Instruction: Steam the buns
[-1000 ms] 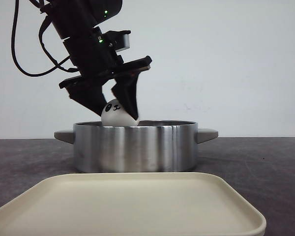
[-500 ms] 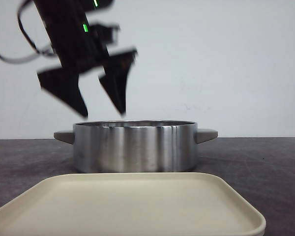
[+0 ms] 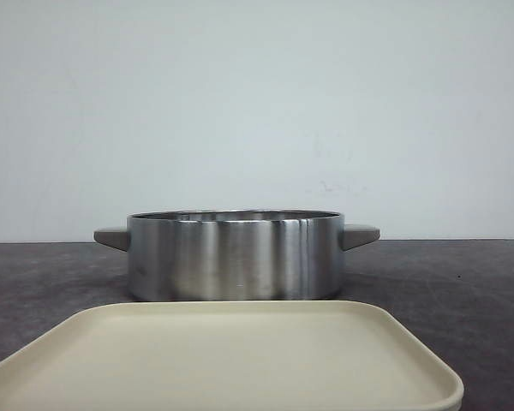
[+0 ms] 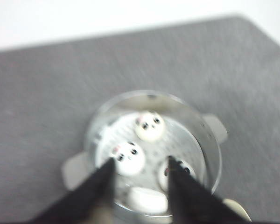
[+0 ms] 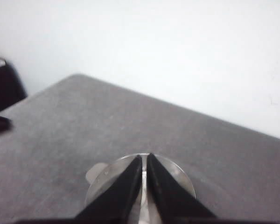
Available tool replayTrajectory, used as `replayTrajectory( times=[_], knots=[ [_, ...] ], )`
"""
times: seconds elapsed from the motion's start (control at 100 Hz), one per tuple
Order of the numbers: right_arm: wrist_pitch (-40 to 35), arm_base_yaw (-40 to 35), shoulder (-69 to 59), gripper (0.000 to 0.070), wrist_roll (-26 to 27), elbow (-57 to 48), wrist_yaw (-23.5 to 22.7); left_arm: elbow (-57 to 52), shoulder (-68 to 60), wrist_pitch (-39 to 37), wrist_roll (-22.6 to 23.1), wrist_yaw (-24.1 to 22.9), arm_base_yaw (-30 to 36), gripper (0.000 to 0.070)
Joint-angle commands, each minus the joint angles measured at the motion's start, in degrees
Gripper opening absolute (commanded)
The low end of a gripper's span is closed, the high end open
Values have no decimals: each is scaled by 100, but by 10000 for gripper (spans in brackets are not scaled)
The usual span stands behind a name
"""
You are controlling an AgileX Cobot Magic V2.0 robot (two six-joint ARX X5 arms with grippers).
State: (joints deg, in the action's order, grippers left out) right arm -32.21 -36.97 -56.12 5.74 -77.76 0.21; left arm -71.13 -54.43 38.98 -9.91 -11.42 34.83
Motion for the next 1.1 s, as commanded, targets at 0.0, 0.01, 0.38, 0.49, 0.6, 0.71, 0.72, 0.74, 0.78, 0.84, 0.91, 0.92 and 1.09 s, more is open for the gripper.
replayTrajectory(
  times=[0.0,0.01,0.38,0.49,0.6,0.71,0.72,0.74,0.78,0.84,0.91,0.92,1.09],
  knots=[
    [719,-46,232,8,-4,909,26,81,221,109,201,-155,-39,0],
    [822,-46,282,8,17,1029,26,109,275,120,219,-179,-52,0],
    [2330,-39,1097,8,138,3108,374,2267,2614,-238,155,-715,-726,0],
    [2337,-39,1130,8,136,3108,372,2420,2981,57,96,-726,-750,0],
    [2337,-39,1134,8,136,3108,372,2420,3174,308,72,-721,-750,0],
    [2337,-39,1134,8,133,3108,374,2417,3298,345,28,-721,-750,0],
    [2337,-39,1134,8,136,3108,374,2417,3307,339,28,-721,-750,0],
    [2337,-39,1134,8,133,3108,374,2417,3320,321,28,-721,-750,0],
    [2337,-39,1134,8,133,3108,374,2415,3333,299,28,-721,-750,0],
    [2337,-39,1134,8,136,3108,374,2415,3353,306,28,-721,-750,0],
    [2337,-39,1134,8,133,3108,372,2415,3353,306,28,-721,-750,0],
    [2337,-39,1134,8,133,3108,372,2415,3353,306,28,-721,-750,0],
    [2337,-39,1134,8,133,3108,372,2415,3353,306,28,-721,-750,0]
  ],
)
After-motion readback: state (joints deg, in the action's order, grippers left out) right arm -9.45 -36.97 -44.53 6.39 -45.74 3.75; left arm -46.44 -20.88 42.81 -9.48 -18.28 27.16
